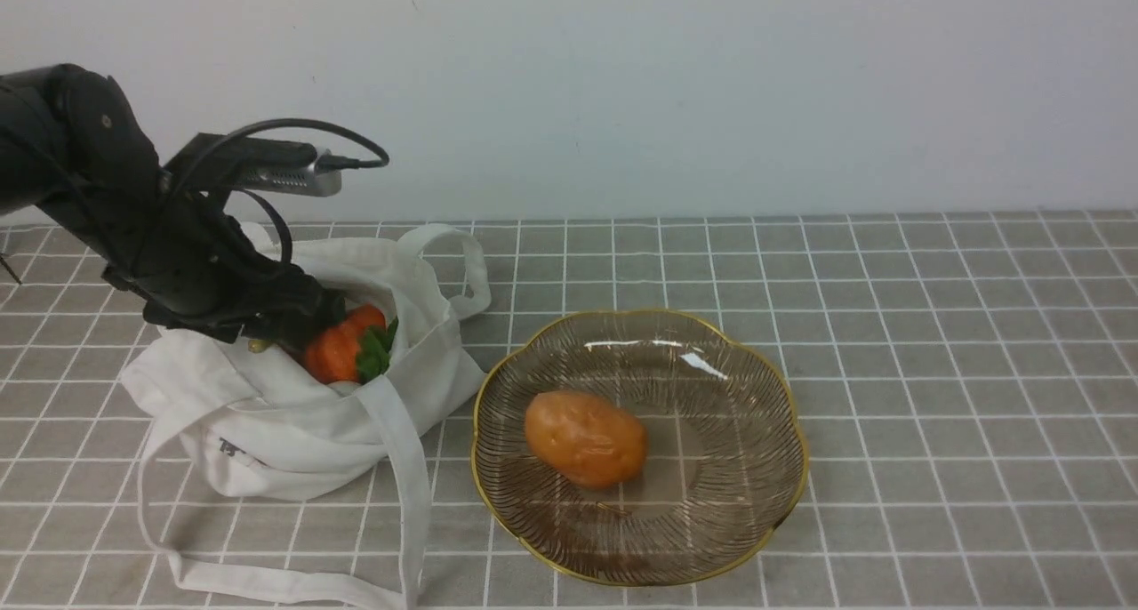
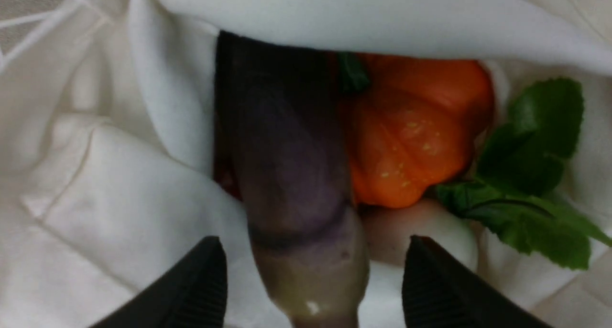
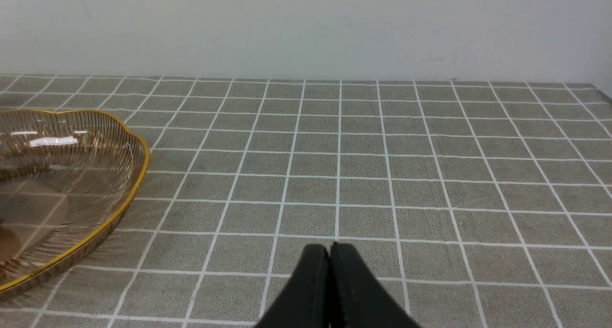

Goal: Take vegetables from bag on grey coffee tablecloth place on plate.
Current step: 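Reach into the bag and grasp a vegetable inside it with the left gripper, then take the eggplant out of the bag and place it in the plate with the left gripper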

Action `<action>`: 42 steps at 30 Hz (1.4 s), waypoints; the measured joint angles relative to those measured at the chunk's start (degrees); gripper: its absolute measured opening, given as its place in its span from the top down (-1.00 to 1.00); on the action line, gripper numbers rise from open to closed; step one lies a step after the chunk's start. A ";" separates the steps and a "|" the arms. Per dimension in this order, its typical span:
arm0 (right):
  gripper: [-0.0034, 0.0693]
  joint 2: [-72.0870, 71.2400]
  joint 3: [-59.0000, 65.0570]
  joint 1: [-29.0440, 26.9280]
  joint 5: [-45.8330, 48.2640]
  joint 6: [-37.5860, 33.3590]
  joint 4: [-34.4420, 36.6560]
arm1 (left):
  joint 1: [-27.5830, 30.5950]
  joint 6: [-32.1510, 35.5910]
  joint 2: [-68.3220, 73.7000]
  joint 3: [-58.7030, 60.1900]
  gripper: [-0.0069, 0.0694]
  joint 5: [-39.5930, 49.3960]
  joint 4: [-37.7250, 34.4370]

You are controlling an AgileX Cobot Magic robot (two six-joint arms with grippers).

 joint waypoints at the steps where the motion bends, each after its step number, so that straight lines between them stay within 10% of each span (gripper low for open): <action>1: 0.95 0.00 0.00 0.00 0.00 0.00 0.00 | 0.00 0.00 0.08 0.00 -0.36 0.00 -0.07; 8: 0.95 0.00 0.00 0.00 0.00 0.00 0.00 | 0.00 0.24 0.21 0.00 0.14 -0.62 -0.86; 34: 0.95 0.00 0.00 0.00 0.00 0.00 0.00 | -0.83 1.33 -14.79 -6.19 0.14 24.46 -6.81; 42: 0.95 0.00 0.00 0.00 0.00 0.00 0.00 | -15.42 10.43 -13.80 -5.55 0.14 22.59 -16.77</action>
